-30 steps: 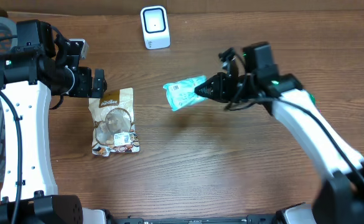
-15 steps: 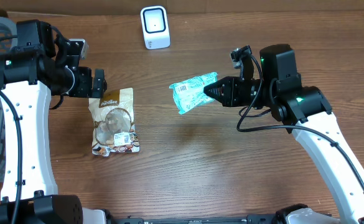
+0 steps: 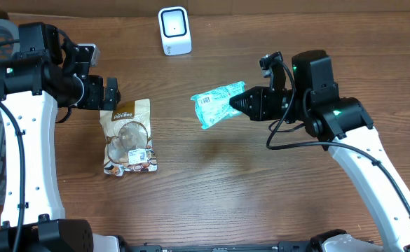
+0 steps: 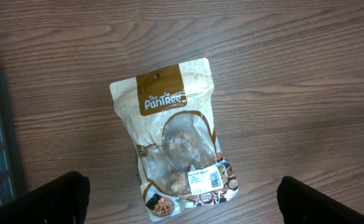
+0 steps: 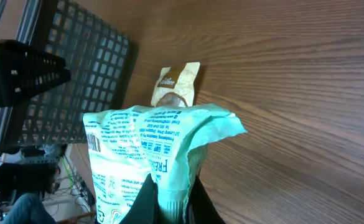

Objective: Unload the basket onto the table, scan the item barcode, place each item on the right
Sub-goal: 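Carry the green packet up and hold it under the white scanner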

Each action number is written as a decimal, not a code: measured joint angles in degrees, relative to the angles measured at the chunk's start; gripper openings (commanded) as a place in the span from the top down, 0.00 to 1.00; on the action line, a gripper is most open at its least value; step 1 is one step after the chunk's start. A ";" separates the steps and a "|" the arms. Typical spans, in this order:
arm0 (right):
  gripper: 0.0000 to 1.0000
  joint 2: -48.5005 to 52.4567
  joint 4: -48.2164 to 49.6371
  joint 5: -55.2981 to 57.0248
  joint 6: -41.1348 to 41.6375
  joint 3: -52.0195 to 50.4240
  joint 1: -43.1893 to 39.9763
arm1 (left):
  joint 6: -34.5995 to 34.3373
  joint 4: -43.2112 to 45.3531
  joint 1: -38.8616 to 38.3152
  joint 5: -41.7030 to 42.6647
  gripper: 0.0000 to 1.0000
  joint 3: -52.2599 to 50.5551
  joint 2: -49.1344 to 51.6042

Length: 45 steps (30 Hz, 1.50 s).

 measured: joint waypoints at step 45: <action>0.96 59.65 60.37 65.05 -77.31 41.86 15.61 | 0.00 0.00 0.00 0.00 0.00 0.00 0.00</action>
